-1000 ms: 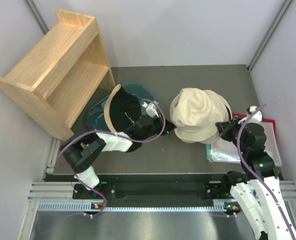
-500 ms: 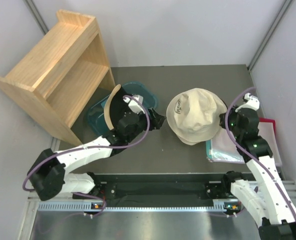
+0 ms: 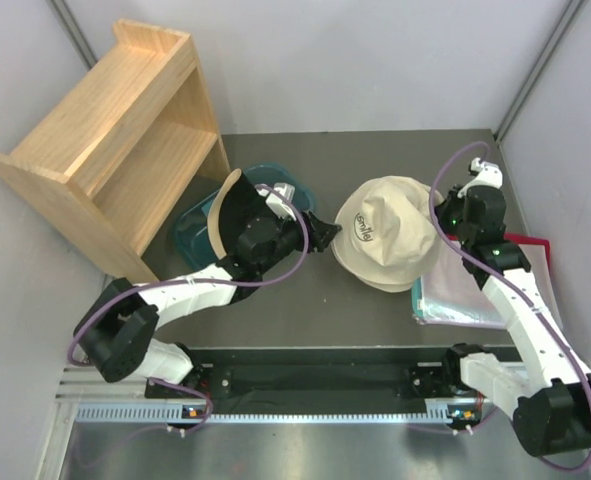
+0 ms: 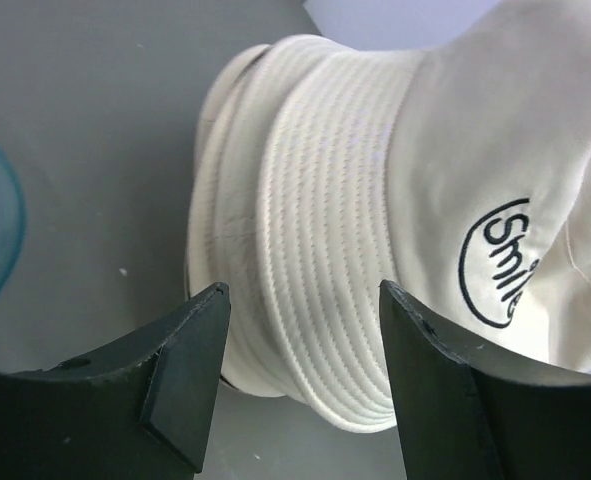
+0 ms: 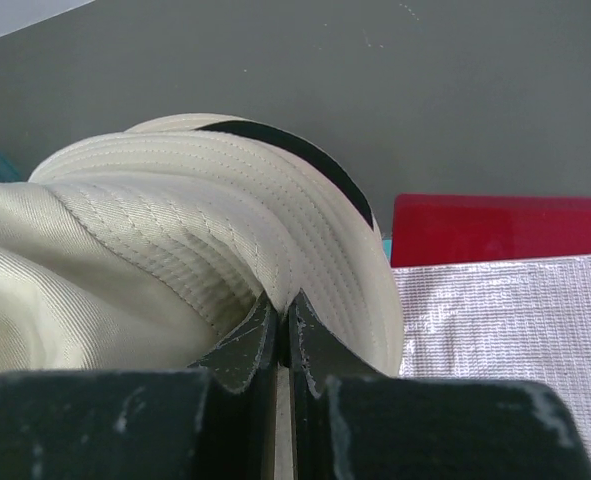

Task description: Stack the hats

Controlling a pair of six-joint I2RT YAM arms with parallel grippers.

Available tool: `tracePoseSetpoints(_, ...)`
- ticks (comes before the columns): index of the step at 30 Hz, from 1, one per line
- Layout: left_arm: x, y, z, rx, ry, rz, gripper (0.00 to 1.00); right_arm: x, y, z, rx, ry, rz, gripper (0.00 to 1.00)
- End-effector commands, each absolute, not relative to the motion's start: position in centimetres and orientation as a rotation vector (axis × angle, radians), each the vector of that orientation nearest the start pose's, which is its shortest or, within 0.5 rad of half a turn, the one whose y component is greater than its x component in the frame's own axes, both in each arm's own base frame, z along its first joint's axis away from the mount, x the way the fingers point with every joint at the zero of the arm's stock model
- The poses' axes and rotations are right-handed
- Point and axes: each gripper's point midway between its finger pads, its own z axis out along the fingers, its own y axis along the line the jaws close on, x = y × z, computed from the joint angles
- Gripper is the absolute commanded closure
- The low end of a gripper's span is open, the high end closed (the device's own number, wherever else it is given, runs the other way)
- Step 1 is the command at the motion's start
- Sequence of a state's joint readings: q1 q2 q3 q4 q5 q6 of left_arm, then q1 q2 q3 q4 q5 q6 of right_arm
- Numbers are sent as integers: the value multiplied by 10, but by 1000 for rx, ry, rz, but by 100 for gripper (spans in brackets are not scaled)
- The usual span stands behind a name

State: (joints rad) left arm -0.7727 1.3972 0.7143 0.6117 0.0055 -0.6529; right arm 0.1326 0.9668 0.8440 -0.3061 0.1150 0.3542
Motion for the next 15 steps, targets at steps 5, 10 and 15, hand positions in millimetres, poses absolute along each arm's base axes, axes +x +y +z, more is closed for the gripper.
tracePoseSetpoints(5,296,-343,242,125,1591,-1304,34,361,42,261,236,1864,267,100)
tracePoseSetpoints(10,295,-348,228,125,1613,-1352,33,366,40,255,232,1877,290,100)
tracePoseSetpoints(15,289,-357,231,150,1566,-1448,34,367,40,254,230,1878,302,100)
